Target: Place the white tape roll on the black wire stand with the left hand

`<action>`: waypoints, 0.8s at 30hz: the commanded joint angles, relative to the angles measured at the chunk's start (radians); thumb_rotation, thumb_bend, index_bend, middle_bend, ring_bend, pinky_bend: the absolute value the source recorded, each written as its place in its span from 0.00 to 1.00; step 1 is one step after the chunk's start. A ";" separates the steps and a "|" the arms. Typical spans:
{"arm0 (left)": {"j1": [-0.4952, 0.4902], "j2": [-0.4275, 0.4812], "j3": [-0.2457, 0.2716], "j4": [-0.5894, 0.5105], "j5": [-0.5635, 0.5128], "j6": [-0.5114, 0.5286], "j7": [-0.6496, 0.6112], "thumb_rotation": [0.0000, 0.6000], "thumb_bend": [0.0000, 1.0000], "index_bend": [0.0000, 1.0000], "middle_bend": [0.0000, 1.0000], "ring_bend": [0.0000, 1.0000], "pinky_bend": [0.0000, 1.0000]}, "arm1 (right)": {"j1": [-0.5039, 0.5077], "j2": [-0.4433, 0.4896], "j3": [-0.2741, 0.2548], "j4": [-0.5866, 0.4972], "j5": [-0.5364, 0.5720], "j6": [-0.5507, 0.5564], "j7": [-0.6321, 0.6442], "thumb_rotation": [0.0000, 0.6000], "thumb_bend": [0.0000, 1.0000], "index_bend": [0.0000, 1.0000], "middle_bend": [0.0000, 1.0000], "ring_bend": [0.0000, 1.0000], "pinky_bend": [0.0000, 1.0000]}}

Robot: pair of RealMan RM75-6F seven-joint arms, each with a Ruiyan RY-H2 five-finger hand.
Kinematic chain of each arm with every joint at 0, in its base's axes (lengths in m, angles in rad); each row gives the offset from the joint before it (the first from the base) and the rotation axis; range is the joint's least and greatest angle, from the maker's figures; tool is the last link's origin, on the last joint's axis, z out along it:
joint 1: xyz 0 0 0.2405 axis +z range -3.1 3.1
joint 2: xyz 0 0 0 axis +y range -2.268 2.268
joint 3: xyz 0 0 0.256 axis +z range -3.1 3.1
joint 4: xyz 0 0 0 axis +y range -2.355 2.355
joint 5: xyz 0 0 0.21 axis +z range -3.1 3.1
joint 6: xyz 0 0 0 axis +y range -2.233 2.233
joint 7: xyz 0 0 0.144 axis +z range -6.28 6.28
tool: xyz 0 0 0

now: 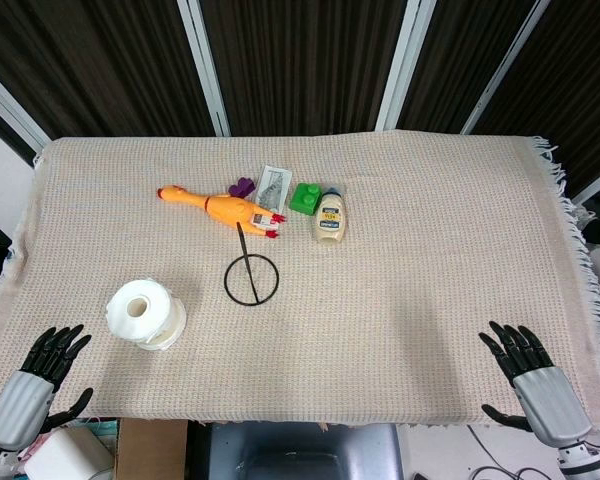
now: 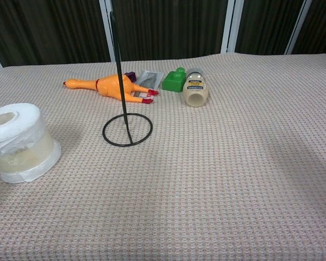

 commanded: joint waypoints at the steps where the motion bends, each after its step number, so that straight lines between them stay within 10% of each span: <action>1: -0.004 0.000 0.006 -0.002 -0.004 -0.005 -0.057 1.00 0.37 0.00 0.00 0.00 0.01 | 0.000 0.001 -0.001 -0.001 -0.002 0.002 0.004 1.00 0.05 0.00 0.00 0.00 0.00; 8: -0.066 -0.072 0.009 0.062 -0.023 -0.050 -0.475 1.00 0.32 0.00 0.00 0.00 0.00 | 0.006 0.003 -0.002 -0.002 -0.005 -0.001 0.019 1.00 0.05 0.00 0.00 0.00 0.00; 24: -0.150 -0.342 -0.137 0.301 -0.225 -0.222 -0.475 1.00 0.32 0.00 0.00 0.00 0.00 | 0.027 0.005 0.006 -0.020 0.025 -0.048 0.010 1.00 0.05 0.00 0.00 0.00 0.00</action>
